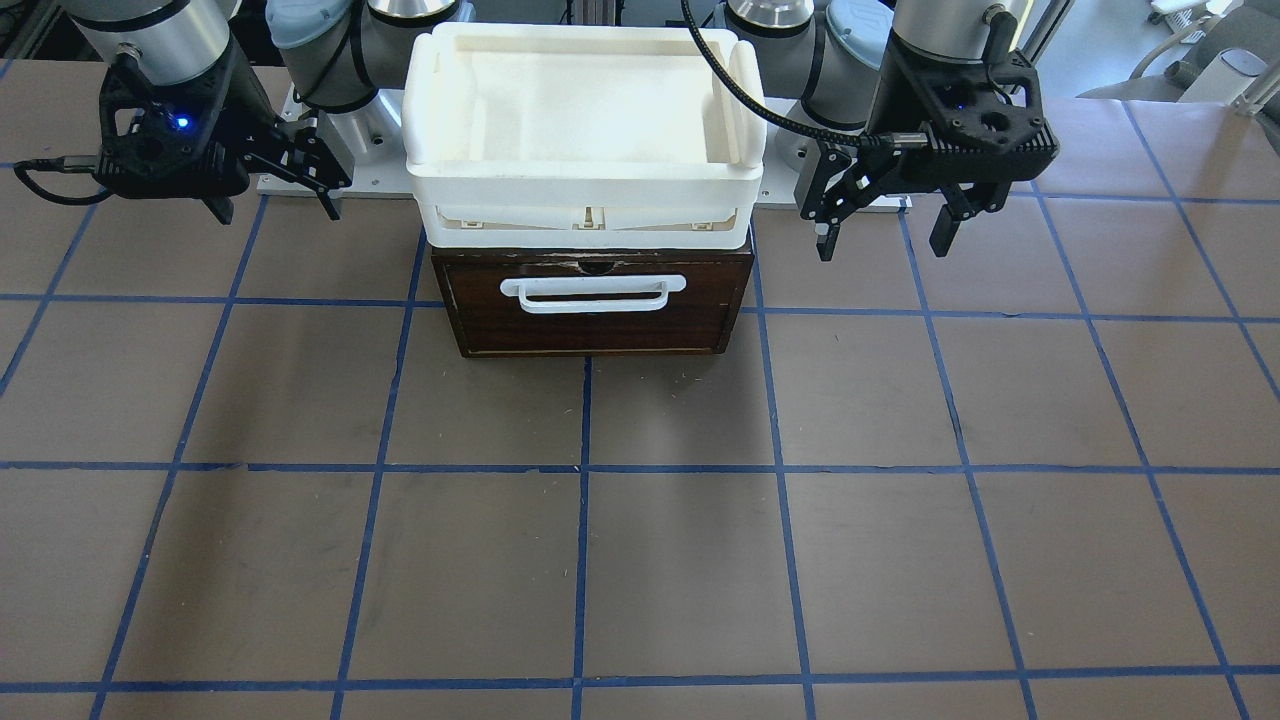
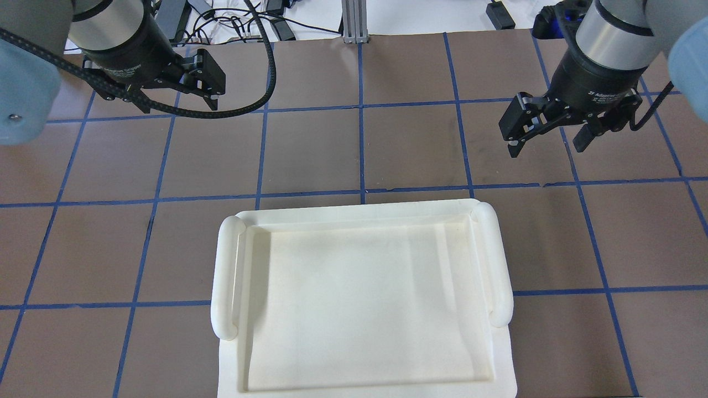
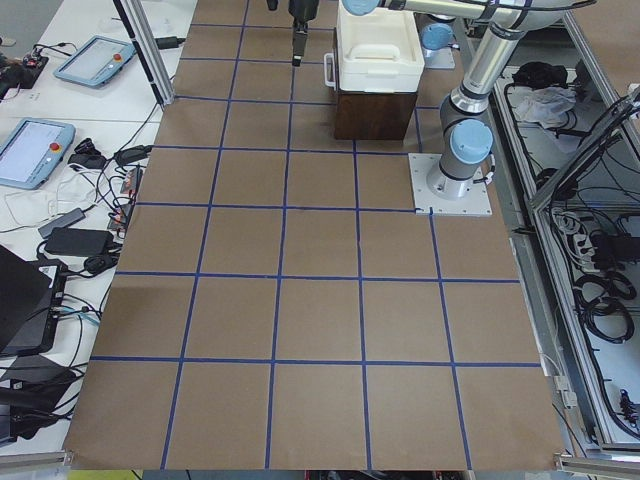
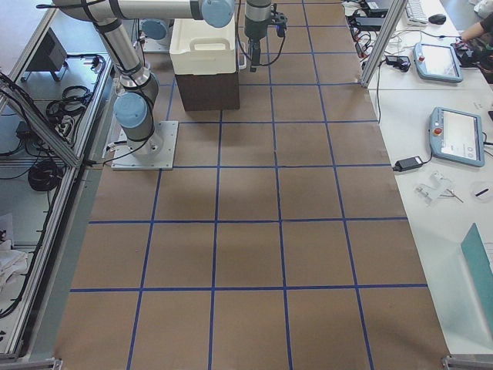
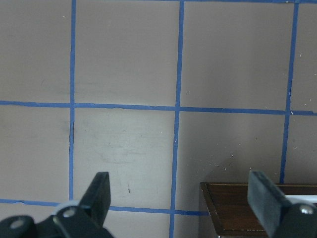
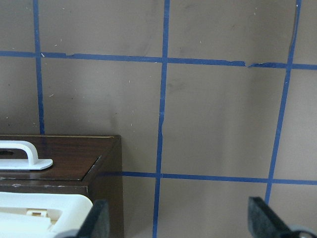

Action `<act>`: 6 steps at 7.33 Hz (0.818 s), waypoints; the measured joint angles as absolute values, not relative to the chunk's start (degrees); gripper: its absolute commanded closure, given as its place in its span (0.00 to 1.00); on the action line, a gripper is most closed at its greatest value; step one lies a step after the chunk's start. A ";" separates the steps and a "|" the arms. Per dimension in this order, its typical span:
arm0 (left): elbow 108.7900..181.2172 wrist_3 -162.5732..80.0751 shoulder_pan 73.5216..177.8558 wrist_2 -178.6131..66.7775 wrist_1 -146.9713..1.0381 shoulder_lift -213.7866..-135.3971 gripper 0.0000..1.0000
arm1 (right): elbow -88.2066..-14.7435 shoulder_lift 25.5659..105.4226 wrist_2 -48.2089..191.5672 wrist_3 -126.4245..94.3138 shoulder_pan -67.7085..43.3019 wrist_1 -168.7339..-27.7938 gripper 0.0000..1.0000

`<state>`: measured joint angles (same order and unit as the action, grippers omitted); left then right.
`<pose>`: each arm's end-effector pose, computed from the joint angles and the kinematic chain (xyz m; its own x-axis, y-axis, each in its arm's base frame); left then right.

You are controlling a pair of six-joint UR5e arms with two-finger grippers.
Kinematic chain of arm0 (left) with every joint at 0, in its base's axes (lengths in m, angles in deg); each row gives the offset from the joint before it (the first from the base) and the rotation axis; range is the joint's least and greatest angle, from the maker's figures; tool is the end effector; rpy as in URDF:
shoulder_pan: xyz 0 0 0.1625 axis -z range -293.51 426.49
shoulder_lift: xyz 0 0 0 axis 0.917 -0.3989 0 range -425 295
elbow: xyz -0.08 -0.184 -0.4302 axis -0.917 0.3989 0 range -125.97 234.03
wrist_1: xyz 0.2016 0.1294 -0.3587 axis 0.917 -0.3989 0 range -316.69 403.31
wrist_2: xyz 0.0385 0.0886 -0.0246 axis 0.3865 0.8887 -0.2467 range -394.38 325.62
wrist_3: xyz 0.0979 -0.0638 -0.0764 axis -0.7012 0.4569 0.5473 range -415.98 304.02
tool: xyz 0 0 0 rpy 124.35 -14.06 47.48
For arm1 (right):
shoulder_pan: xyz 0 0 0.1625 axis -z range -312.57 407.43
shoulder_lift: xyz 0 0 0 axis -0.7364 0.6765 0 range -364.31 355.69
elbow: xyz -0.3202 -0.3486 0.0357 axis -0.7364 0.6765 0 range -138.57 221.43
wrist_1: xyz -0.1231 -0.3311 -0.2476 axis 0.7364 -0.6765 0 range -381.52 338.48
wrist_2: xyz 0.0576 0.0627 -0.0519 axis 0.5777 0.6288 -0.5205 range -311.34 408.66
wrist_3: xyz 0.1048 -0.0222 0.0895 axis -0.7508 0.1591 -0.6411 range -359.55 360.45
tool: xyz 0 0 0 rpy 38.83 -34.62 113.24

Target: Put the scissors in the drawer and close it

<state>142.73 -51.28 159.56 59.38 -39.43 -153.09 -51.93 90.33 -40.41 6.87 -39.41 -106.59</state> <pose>-0.1516 -0.5097 0.5410 -0.9980 -0.0392 -0.0495 -0.0293 0.9820 -0.1864 0.1099 -0.4691 0.4991 -0.9982 -0.0556 -0.0233 -0.0570 0.9965 0.0615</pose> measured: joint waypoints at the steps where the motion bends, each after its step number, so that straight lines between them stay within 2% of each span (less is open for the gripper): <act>1: 142.55 -51.16 159.70 58.60 -39.08 -153.40 0.00 | -51.96 90.34 -40.39 6.86 -39.41 -106.59 0.00; 6: 142.38 -52.03 159.49 58.21 -40.95 -152.91 0.00 | -52.00 90.61 -40.36 6.83 -39.22 -106.70 0.00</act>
